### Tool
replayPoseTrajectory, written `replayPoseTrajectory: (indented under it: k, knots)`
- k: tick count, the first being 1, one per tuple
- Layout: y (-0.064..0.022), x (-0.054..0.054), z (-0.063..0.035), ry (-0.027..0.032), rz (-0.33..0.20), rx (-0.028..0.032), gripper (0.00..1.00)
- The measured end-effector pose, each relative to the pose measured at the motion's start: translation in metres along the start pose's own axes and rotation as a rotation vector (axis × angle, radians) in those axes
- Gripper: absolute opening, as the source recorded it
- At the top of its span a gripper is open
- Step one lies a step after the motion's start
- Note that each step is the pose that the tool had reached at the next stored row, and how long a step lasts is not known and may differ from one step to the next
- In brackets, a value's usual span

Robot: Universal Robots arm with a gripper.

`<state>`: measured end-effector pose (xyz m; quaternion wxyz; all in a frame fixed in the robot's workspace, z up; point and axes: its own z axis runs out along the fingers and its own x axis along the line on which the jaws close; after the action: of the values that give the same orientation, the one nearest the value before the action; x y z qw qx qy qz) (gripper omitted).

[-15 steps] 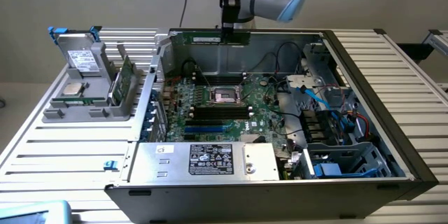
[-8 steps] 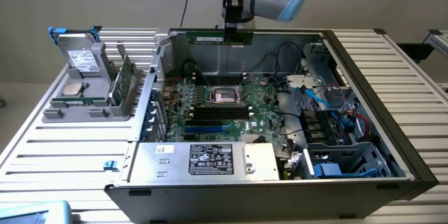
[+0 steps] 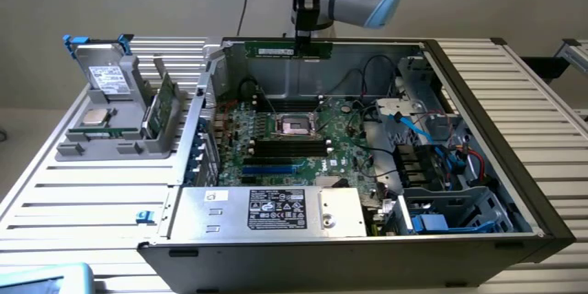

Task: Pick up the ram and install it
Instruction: 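Insert the ram into the slot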

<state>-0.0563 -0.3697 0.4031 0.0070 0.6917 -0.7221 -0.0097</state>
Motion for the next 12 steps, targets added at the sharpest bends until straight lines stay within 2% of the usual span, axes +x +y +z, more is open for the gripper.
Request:
replayPoseTrajectory:
  k: [8, 12]
  knots:
    - [-0.0001, 0.0023, 0.0013, 0.0002, -0.003, 0.0001, 0.13]
    - [-0.0003, 0.0034, 0.0043, 0.0036, -0.007, 0.0001, 0.13]
